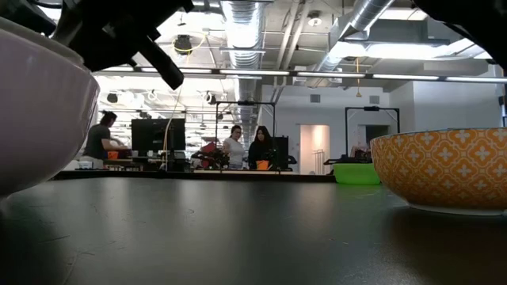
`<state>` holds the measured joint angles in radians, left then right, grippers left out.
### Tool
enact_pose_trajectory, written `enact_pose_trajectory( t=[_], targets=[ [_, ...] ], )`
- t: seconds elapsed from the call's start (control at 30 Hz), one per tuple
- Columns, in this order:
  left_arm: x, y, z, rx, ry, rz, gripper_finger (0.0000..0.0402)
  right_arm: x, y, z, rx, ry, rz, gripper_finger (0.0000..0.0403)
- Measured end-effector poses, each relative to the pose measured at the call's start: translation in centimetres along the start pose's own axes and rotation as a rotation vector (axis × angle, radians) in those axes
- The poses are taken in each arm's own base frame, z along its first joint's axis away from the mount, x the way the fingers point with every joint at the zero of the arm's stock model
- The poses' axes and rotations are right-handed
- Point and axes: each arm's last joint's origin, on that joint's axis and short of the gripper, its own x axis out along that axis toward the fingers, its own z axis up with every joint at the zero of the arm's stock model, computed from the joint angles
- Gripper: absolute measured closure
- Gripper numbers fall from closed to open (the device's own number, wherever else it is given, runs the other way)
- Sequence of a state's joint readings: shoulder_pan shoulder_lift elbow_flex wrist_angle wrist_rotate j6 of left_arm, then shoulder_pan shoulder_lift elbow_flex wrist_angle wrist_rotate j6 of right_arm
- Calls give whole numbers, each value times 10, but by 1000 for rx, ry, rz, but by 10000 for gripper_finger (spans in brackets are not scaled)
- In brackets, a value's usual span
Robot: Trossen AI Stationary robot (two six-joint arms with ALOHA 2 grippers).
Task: Nest bowls inside each other
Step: Stack the white bowl on top of the other orange bowl
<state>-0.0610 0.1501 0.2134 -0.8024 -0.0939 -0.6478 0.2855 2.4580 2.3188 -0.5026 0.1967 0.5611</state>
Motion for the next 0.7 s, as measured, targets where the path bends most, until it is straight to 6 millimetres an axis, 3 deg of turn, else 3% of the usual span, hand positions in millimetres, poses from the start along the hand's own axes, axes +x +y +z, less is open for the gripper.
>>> enact_pose_trajectory(
  t=[0.43,0.7],
  targets=[
    [0,0,0,0,0,0,274,1,-11,5,29,51,29,390],
    [0,0,0,0,0,0,274,1,-11,6,27,47,30,326]
  ],
)
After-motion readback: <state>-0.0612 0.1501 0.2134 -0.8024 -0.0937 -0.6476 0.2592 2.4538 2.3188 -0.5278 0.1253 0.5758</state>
